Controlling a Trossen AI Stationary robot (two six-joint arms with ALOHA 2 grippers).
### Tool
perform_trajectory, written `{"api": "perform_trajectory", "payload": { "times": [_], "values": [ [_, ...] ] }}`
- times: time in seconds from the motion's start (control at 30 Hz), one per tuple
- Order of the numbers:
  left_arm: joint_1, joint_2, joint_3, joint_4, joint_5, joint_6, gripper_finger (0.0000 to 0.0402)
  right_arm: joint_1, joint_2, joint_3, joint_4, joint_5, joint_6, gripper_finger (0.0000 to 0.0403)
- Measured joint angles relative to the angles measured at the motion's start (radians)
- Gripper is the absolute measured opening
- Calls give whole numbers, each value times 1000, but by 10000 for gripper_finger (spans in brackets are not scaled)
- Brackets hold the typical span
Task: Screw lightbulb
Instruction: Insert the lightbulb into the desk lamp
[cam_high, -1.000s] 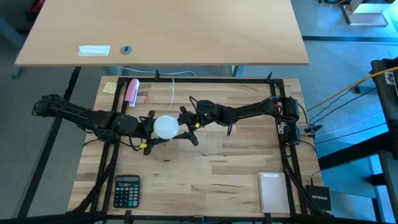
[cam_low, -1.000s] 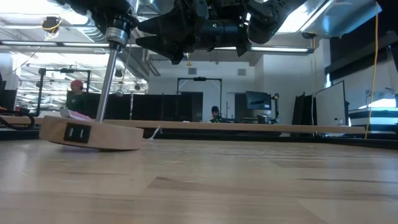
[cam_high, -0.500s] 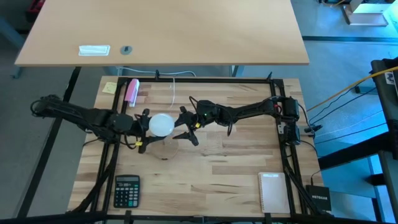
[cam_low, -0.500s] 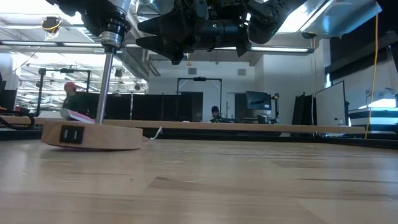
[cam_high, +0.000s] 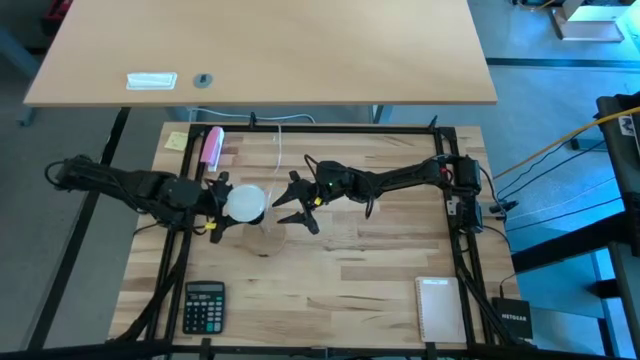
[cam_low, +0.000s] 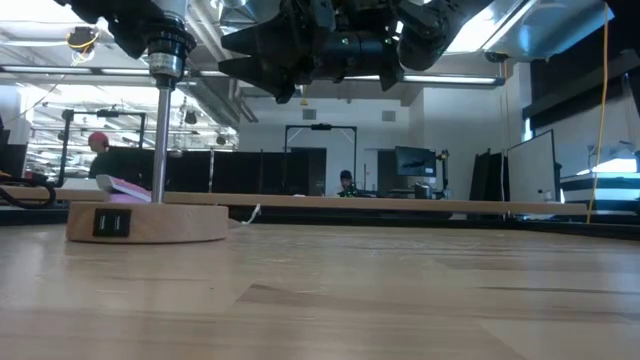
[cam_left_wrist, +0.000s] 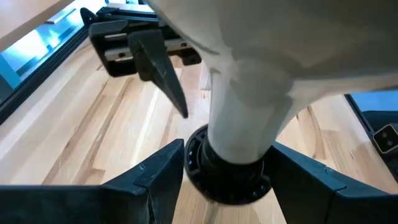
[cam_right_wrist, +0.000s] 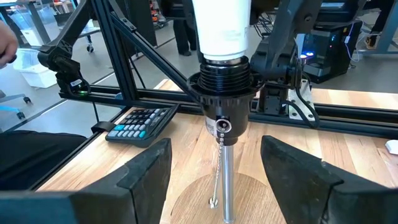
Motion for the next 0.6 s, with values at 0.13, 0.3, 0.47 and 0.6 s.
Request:
{"api": "perform_trajectory", "payload": {
  "times": [0.13,0.3,0.47,0.6],
  "values": [
    [0,-23,0,-37,0,-12,212,0,0,0,0,0,0,248],
    [0,-29,0,-79,1,-67,212,0,0,0,1,0,0,248],
    [0,-30,2,-106,31,-117,212,0,0,0,1,0,0,248],
    [0,-59,6,-137,74,-164,212,0,0,0,1,0,0,248]
  ]
}}
